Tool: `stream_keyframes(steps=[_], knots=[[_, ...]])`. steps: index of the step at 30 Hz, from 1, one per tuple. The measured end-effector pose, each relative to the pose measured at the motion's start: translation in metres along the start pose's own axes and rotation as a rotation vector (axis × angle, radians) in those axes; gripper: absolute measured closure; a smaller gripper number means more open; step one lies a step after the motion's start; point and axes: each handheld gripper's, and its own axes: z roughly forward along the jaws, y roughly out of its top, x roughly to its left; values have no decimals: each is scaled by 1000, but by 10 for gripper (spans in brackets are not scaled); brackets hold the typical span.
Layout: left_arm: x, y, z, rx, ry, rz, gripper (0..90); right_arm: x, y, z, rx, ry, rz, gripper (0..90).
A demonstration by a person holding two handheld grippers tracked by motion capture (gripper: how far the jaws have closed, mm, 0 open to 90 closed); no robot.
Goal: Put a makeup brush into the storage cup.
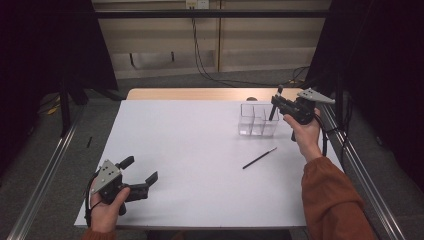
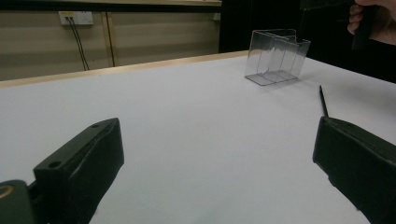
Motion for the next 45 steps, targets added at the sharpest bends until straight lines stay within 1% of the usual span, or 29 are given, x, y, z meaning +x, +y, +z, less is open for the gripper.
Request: stream_keyframes(steps=[5, 10, 13, 14, 16, 21, 26, 33, 39, 43, 45], knots=[[0, 0, 0, 4, 2, 4, 20, -1, -5, 1, 7, 2, 4, 796], [0, 0, 0, -2, 4, -2, 20, -1, -9, 1, 12, 1, 8, 795], [1, 0, 0, 2, 4, 6, 20, -1, -11, 2, 20, 5, 8, 796], [0, 0, 0, -1, 3, 1, 20, -1, -13, 3, 25, 5, 7, 796], [0, 0, 0, 2, 3, 6, 20, -1, -15, 3, 33, 4, 2, 796], [1, 0, 0, 2, 15, -2, 22, -2, -19, 4, 37, 2, 8, 795], [1, 0, -1, 4, 14, 7, 22, 0, -24, 6, 47, 6, 8, 795], [2, 0, -1, 6, 14, 8, 22, -1, -24, 6, 47, 2, 12, 794], [2, 0, -1, 2, 20, 3, 22, -3, -26, 6, 49, 8, 30, 788], [2, 0, -1, 2, 20, 4, 22, -4, -26, 6, 51, 2, 33, 750], [2, 0, -1, 2, 21, 5, 22, -4, -26, 6, 55, -4, 27, 742]])
